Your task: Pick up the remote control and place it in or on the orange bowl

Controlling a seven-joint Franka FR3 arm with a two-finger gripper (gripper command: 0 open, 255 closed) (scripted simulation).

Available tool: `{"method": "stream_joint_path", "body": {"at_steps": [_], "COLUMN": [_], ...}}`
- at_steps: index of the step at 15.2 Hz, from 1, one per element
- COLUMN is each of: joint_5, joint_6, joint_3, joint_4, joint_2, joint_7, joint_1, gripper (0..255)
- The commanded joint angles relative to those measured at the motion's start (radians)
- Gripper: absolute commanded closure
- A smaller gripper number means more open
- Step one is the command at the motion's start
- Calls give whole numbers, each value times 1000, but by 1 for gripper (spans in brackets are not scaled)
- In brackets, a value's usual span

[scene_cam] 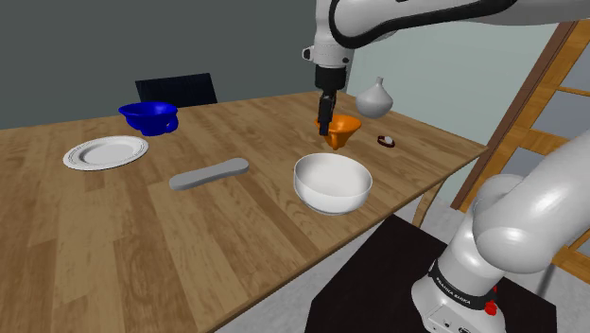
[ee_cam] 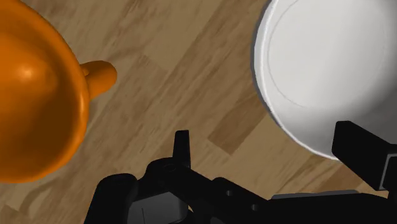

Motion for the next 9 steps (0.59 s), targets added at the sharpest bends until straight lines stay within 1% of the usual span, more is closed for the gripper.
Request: {"method": "stream_joint_path", "body": {"at_steps": [1,9], "joint_5": [2,7], "joint_6": [38,120], "joint_3": [5,41], "joint_4": [39,234], "joint_2": [71,330], "joint_7": [-46,-216], "joint_1": [17,73], "gripper": [0,0]}}
